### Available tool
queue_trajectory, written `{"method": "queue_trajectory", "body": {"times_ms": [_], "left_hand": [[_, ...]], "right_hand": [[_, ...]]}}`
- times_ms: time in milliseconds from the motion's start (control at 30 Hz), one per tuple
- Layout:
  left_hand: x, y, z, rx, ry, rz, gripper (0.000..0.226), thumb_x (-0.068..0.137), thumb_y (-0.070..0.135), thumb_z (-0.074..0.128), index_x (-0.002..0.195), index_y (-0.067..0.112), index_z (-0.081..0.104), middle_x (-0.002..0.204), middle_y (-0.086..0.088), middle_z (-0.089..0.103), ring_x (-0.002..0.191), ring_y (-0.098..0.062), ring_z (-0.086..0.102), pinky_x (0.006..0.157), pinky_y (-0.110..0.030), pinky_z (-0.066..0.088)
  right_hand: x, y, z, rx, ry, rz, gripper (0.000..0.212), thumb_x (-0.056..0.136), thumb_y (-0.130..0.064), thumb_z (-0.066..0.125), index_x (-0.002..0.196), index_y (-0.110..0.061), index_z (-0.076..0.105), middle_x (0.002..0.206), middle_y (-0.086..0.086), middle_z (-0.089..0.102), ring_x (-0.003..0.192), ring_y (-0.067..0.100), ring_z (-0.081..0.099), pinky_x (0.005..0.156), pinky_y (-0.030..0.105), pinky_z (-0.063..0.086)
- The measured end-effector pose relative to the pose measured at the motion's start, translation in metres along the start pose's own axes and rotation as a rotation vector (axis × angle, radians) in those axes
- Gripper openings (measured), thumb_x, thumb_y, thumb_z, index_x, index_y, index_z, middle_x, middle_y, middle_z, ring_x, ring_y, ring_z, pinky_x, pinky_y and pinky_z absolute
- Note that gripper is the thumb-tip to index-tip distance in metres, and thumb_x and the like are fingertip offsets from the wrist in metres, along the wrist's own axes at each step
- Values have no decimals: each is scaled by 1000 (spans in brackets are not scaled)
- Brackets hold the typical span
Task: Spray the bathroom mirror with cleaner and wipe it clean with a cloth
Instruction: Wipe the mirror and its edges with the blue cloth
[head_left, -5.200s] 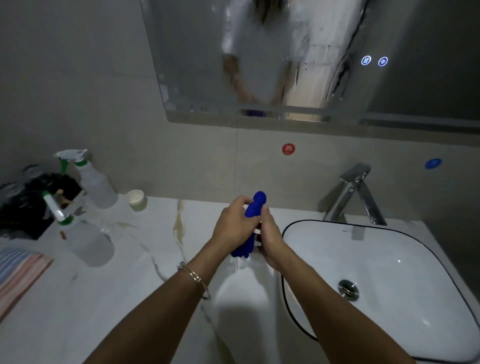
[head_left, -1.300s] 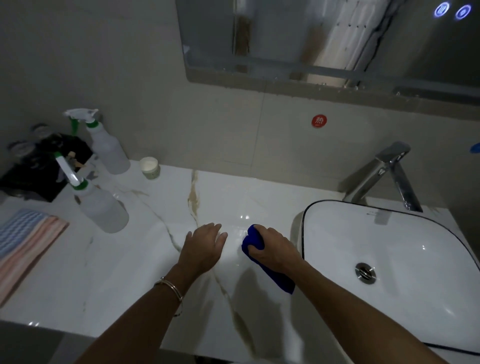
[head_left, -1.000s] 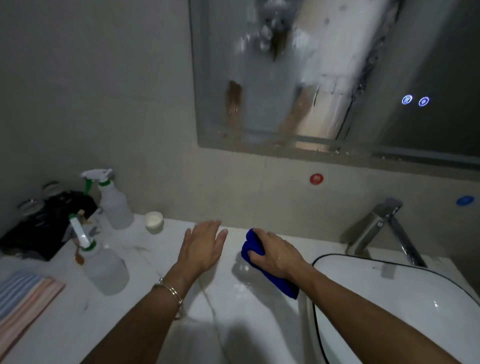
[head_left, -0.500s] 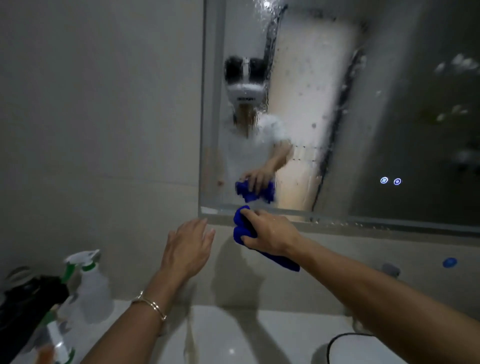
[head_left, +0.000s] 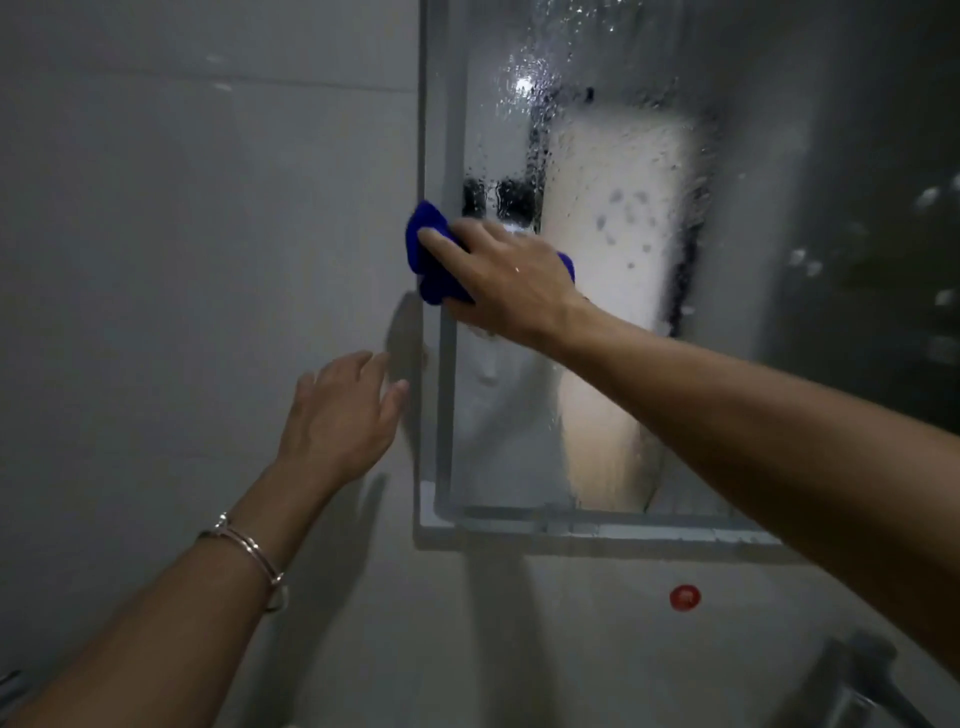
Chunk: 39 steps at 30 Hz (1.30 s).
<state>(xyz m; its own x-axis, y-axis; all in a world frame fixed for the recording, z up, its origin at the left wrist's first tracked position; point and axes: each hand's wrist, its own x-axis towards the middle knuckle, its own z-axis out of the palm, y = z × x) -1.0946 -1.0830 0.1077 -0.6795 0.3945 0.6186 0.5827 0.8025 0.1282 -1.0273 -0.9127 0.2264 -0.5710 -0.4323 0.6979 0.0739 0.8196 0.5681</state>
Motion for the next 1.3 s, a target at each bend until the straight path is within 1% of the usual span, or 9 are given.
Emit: {"method": "queue_trajectory", "body": {"times_ms": [167, 367, 567, 733, 867, 933, 1067, 1200, 1300], "left_hand": [[2, -6, 14, -46, -9, -35, 53, 98, 41, 26, 143, 13, 35, 148, -10, 36, 135, -26, 33, 110, -45, 25], [-4, -15, 37, -94, 15, -129, 52, 99, 35, 31, 143, 9, 33, 148, -13, 35, 134, -28, 33, 111, -46, 26], [-23, -24, 48, -38, 20, -173, 51, 94, 19, 40, 143, 6, 33, 147, -15, 34, 134, -30, 34, 110, -47, 27], [-45, -26, 51, -19, -51, -143, 53, 95, 21, 40, 145, 10, 28, 150, -12, 31, 135, -26, 31, 111, -41, 26], [-54, -24, 49, -24, -79, -111, 54, 96, 25, 37, 147, 15, 22, 152, -8, 27, 137, -21, 28, 112, -36, 24], [-50, -23, 43, -35, -69, -118, 55, 95, 24, 38, 147, 15, 23, 152, -8, 27, 136, -22, 28, 112, -38, 25], [-35, -19, 24, -26, 34, -154, 58, 90, 17, 44, 145, 9, 28, 148, -13, 34, 132, -29, 35, 109, -43, 29], [-28, -16, 12, -33, 86, -160, 58, 90, 12, 44, 145, 5, 27, 146, -17, 35, 130, -32, 36, 108, -44, 29], [-27, -9, 11, -42, 75, -155, 58, 91, 13, 43, 146, 6, 25, 146, -17, 34, 129, -33, 36, 106, -44, 28]], "right_hand": [[35, 6, 25, -88, 77, -50, 55, 83, -32, 60, 135, -15, 47, 131, 12, 54, 109, 32, 54, 85, 44, 44], [8, -16, 63, -60, 133, -117, 51, 91, -42, 47, 135, -16, 49, 139, 14, 49, 125, 35, 47, 98, 49, 37], [-66, -69, 102, -13, 22, -265, 53, 89, -41, 53, 136, -18, 50, 142, 13, 47, 129, 32, 45, 103, 48, 35], [-141, -124, 143, -4, -190, -416, 58, 82, -36, 64, 136, -20, 50, 143, 9, 45, 129, 29, 44, 106, 46, 30], [-150, -129, 143, -44, -326, -516, 70, 76, -35, 71, 139, -22, 44, 144, 7, 44, 131, 27, 42, 110, 45, 31], [-137, -116, 135, -69, -298, -565, 72, 74, -35, 73, 139, -24, 45, 142, 7, 47, 130, 25, 44, 110, 44, 30], [-82, -68, 104, -27, -120, -433, 72, 70, -30, 77, 135, -21, 51, 136, 11, 54, 124, 29, 52, 105, 47, 36], [5, -6, 58, -94, 14, -230, 58, 86, -29, 64, 139, -18, 44, 142, 17, 45, 131, 36, 43, 110, 52, 27], [48, 22, 33, -92, 16, -81, 54, 94, -33, 50, 144, -18, 36, 148, 17, 36, 138, 36, 31, 114, 51, 17]]}}
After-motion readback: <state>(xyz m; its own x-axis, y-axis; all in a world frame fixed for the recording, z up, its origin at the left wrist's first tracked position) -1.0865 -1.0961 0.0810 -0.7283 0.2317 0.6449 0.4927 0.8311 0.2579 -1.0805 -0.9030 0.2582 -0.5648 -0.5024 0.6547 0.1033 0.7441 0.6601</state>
